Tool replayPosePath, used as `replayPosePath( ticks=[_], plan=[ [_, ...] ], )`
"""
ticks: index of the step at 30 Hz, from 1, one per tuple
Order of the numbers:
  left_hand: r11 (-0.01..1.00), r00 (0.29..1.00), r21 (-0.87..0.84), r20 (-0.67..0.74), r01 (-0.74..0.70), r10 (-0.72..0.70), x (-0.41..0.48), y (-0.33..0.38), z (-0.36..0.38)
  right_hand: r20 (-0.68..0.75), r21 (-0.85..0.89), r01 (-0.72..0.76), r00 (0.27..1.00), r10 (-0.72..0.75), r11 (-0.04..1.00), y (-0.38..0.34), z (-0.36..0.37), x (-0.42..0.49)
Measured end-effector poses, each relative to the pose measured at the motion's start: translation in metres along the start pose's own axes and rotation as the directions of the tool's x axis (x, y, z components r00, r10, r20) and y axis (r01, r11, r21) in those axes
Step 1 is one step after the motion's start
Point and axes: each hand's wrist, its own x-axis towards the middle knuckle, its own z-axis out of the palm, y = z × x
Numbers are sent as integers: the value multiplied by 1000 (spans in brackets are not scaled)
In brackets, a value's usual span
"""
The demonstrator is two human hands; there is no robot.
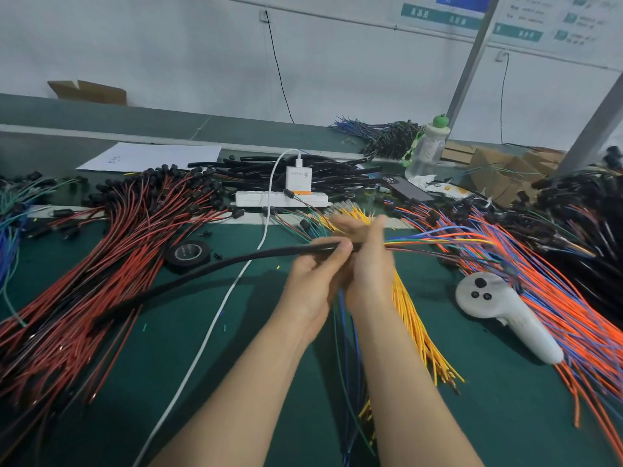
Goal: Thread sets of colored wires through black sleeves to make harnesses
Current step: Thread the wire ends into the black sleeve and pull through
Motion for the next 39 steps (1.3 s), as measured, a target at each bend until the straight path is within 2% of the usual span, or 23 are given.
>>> replayPosePath(
  ticks=[3, 5, 8, 9, 11, 14, 17, 18, 20, 22, 23, 25, 27, 29, 31, 32, 34, 36, 38, 39],
  plan=[
    [993, 994, 80, -63, -87, 92, 1, 7, -4, 177, -67, -117, 976, 127, 991, 8, 6, -3],
    [988, 985, 93, -109, -121, 131, 2, 12, -8, 104, 35, -112, 989, 108, 993, 1, -1, 1],
    [985, 966, 96, -201, -143, 160, 5, 22, -18, -41, 406, -56, 996, 79, 912, -17, -26, 12],
    [986, 965, 95, -210, -138, 155, 6, 24, -20, -78, 453, -28, 994, 71, 891, -21, -33, 14],
    [990, 978, 101, -174, -98, 115, 5, 22, -19, -158, 398, 29, 987, 38, 917, -19, -32, 14],
    [981, 994, 185, -79, -55, 71, 1, 7, -9, -221, 209, 49, 975, -1, 977, 0, -9, 8],
    [978, 991, 198, -102, -67, 88, 1, 5, -8, -145, 129, -3, 989, 22, 992, 10, -1, 5],
    [983, 988, 166, -126, -73, 94, 2, 8, -9, -96, 170, -50, 993, 67, 984, 9, -3, 5],
    [993, 978, 75, -185, -88, 101, 4, 16, -15, -15, 403, -122, 990, 140, 907, 0, -14, 9],
    [995, 972, 31, -213, -91, 95, 6, 21, -19, -2, 592, -118, 989, 148, 797, -6, -25, 14],
    [996, 975, 37, -204, -83, 89, 5, 22, -19, -18, 612, -109, 988, 152, 784, -7, -27, 16],
    [994, 985, 90, -152, -64, 77, 3, 17, -15, -68, 491, -69, 991, 116, 868, -1, -20, 14],
    [986, 990, 157, -113, -62, 81, 1, 10, -11, -82, 267, -40, 995, 64, 963, 10, -8, 8],
    [980, 985, 185, -145, -71, 99, 2, 10, -11, -47, 110, -44, 998, 50, 993, 18, -1, 6],
    [978, 981, 197, -164, -73, 106, 3, 14, -16, -3, 25, -88, 996, 89, 996, 19, 0, 5],
    [976, 982, 207, -164, -62, 97, 3, 16, -18, 10, 49, -126, 992, 125, 991, 18, -1, 5],
    [983, 987, 183, -155, -15, 44, 3, 20, -20, 45, 254, -197, 980, 192, 947, 16, -1, 5],
    [1000, 990, 25, -139, 14, -10, 3, 26, -22, 73, 457, -236, 971, 229, 857, 14, 1, 5],
    [990, 991, -143, -136, -19, -1, 4, 34, -27, 81, 545, -253, 965, 250, 799, 13, 1, 5],
    [985, 990, -170, -142, -39, 15, 5, 36, -29, 84, 558, -256, 964, 253, 789, 12, 0, 5]
  ],
)
